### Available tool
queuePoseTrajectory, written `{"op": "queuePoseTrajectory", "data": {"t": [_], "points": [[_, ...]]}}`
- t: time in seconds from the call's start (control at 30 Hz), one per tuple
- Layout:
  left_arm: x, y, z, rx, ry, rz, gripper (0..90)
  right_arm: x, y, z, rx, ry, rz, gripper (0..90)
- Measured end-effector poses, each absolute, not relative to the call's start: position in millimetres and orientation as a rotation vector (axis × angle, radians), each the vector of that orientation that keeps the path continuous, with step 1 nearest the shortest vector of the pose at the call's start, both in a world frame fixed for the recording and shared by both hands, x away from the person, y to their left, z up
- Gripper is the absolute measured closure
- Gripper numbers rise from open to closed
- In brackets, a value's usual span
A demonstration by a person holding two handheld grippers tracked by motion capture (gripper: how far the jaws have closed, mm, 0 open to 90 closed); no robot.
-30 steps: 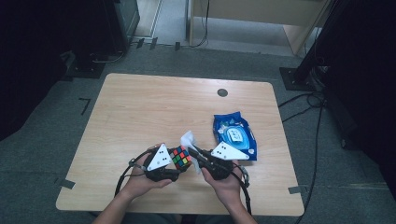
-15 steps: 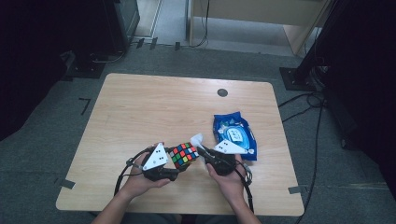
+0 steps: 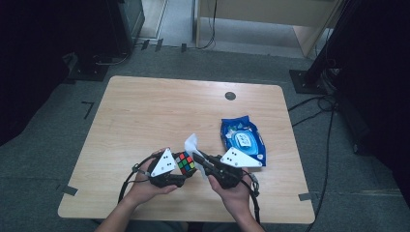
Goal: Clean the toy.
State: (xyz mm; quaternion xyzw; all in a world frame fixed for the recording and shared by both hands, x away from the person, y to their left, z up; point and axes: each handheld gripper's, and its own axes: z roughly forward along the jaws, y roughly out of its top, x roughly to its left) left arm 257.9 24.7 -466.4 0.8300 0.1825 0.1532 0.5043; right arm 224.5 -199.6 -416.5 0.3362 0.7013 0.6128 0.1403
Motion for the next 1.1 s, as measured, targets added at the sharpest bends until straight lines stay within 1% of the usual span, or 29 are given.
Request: {"op": "queuePoseTrajectory", "data": {"t": [0.33,0.63,0.83,1.0,1.1], "points": [[256.5,25.9,-463.9,1.984,0.428,0.372,34.0,227.8,-197.2,-425.2,0.997,2.045,1.764,84.9],[255.6,27.6,-462.3,1.971,0.429,0.385,34.0,233.7,-205.1,-432.7,1.056,2.03,1.776,84.7],[256.3,26.3,-465.4,1.999,0.436,0.398,34.1,240.2,-209.8,-442.5,1.089,2.037,1.775,84.0],[256.5,27.7,-463.7,1.99,0.434,0.394,34.0,248.9,-219.2,-456.0,1.168,2.03,1.717,84.5],[258.5,32.7,-459.6,1.938,0.449,0.362,34.0,258.2,-225.3,-472.2,1.245,2.058,1.547,85.2]]}}
